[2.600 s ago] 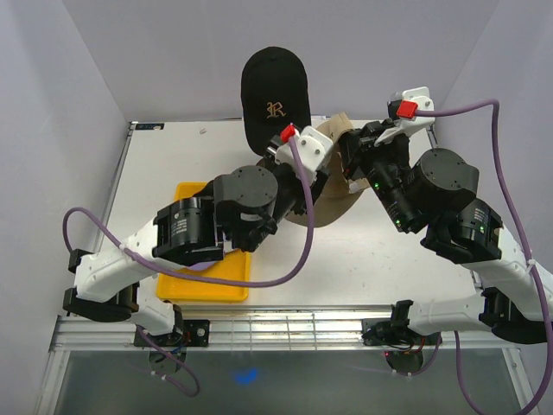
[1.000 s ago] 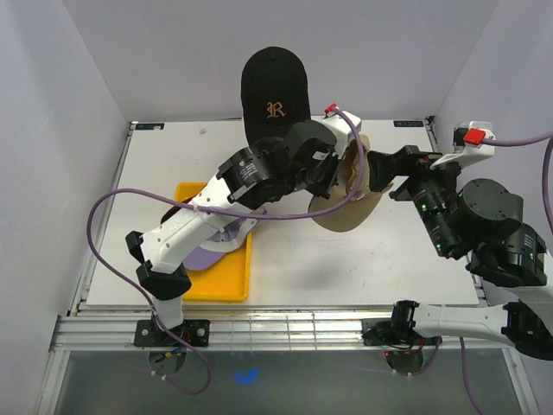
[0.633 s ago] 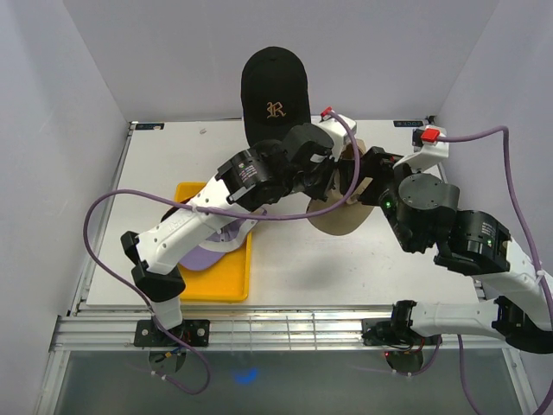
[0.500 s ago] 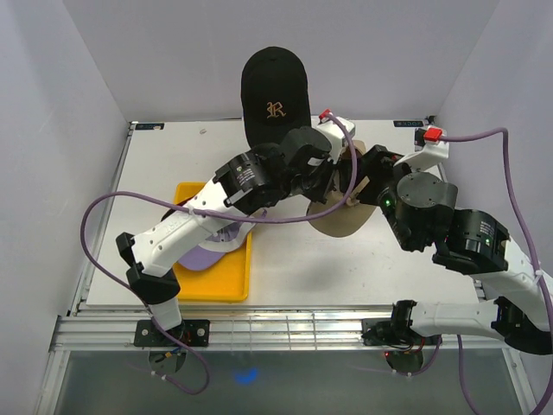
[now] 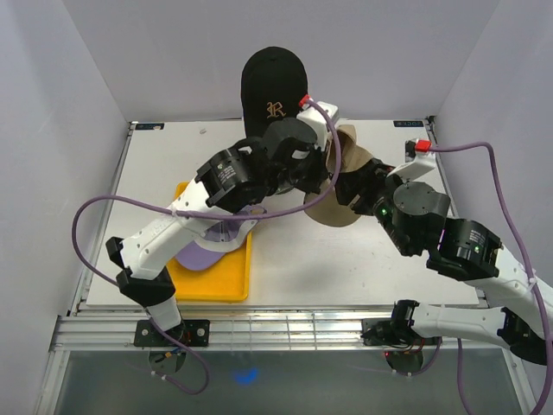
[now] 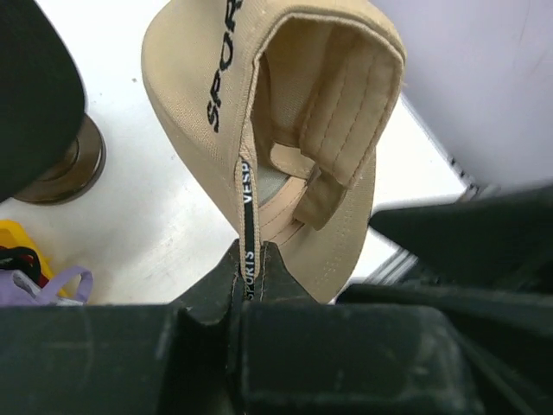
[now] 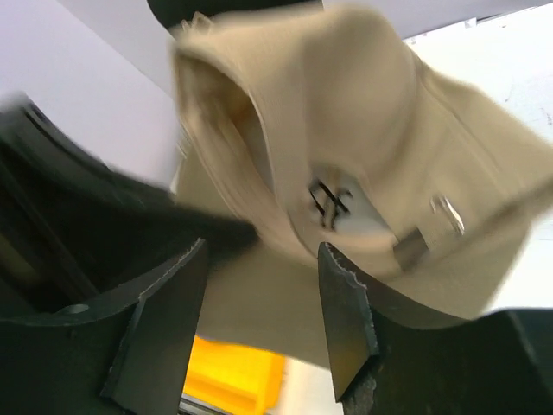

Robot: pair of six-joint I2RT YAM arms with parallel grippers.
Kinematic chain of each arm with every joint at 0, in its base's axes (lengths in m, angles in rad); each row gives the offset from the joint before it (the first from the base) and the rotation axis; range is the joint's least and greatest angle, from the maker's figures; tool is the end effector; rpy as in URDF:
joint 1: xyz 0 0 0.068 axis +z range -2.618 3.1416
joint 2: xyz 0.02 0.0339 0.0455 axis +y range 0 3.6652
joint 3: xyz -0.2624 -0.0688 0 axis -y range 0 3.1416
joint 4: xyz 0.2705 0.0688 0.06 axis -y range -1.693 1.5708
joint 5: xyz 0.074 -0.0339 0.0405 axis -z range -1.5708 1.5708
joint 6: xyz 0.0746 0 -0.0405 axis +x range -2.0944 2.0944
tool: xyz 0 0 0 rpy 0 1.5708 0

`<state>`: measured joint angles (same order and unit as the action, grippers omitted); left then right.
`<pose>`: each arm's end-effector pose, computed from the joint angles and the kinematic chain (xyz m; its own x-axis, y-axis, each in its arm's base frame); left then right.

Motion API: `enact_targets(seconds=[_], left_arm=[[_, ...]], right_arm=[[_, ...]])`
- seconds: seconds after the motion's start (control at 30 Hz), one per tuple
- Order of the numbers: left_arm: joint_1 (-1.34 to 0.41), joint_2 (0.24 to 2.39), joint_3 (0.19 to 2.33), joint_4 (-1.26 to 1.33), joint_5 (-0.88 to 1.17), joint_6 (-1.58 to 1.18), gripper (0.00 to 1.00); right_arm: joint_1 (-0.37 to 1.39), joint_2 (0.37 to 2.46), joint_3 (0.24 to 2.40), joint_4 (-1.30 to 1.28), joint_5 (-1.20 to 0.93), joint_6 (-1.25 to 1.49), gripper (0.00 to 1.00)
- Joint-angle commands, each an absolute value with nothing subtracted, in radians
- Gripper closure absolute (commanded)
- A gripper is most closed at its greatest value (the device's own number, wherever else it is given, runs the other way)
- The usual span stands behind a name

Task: Stack the hats

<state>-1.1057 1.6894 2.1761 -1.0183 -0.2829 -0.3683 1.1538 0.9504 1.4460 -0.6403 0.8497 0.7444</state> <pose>0.1925 -0.3371 0.4798 -0.4823 0.1902 -0.8551 0.6182 0.7656 -0.1783 0.1318 0.1591 0.4906 -0.2480 0.5446 -0.8012 -0.1830 0.7858 0.5908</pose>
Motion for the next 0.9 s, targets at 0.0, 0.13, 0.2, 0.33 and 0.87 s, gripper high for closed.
enact_targets(seconds=[0.0,0.13,0.2,0.33,0.87], left_arm=[[-1.045,1.739,2.348,-1.121,-0.298,-0.437,1.00],[-1.017,1.770,2.381,-1.126,-0.209,-0.452,1.00],[-1.015,1.793,2.384,-1.124,-0.189,-0.459,1.00],[-1.014,1.825,2.390,-1.108,-0.170,-0.477,1.00],[-0.960,1.911,2.422,-1.075,-0.077,-0.508,1.00]], right_arm=[[1.152,0.865,1.352,-0.545,0.816,0.665,0.41],[1.152,0.811,1.310,-0.511,0.747,0.545,0.37],[1.152,0.830,1.330,-0.540,0.698,0.516,0.37],[1.157,0.884,1.351,-0.584,0.699,0.466,0.36],[1.425,1.089,1.377,-0.730,1.147,0.426,0.31]])
